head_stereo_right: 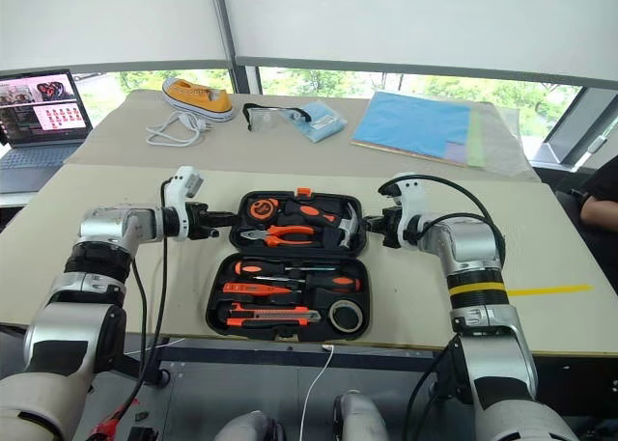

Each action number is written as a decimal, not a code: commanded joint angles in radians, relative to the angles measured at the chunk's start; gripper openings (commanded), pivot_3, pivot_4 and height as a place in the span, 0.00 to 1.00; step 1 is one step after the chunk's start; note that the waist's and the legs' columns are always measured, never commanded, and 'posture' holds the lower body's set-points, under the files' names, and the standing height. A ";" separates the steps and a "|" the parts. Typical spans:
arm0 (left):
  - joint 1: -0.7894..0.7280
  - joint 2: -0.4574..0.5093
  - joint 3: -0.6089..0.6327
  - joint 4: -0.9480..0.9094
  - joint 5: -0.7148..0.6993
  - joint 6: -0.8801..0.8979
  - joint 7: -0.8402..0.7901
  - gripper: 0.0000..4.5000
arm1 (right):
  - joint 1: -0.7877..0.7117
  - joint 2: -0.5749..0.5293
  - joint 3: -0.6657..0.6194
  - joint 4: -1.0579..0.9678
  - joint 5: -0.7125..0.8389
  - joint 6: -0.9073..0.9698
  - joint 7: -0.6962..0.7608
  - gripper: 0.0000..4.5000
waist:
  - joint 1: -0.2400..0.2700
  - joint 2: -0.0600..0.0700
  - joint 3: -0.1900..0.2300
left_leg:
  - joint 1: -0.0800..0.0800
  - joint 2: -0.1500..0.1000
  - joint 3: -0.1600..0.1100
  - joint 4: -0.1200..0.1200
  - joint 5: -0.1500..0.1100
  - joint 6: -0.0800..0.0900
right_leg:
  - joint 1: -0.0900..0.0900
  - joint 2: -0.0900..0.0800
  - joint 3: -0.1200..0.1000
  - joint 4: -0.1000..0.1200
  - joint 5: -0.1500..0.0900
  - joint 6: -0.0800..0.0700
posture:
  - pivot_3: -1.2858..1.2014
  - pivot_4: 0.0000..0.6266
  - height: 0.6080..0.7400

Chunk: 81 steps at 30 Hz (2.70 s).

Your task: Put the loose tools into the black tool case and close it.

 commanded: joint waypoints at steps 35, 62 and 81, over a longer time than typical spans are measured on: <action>0.621 0.031 0.170 -0.821 -0.057 -0.468 0.228 0.35 | 0.663 -0.142 -0.025 -0.644 -0.108 -0.774 -0.022 0.35 | 0.001 0.001 -0.002 | 0.020 0.003 0.003 -0.018 0.002 -0.001 | 0.014 0.000 0.009 -0.009 -0.006 0.008 | 0.52 0.24 0.84; -0.104 -0.089 -0.175 0.252 0.259 -0.931 -0.060 0.02 | 0.715 -0.360 0.168 -0.740 -0.117 -0.558 0.224 0.00 | 0.041 -0.004 0.000 | 0.006 -0.006 -0.002 -0.015 -0.003 0.009 | 0.010 0.002 -0.001 -0.019 -0.006 0.008 | 0.52 0.24 0.84; 0.011 -0.067 -0.112 -0.354 -0.038 -0.402 -0.461 0.02 | 0.740 -0.342 -0.027 -0.723 -0.001 -0.509 0.214 0.00 | 0.040 -0.003 0.000 | -0.007 -0.003 -0.004 0.000 -0.003 0.009 | 0.003 0.000 0.003 -0.009 -0.008 0.016 | 0.52 0.24 0.84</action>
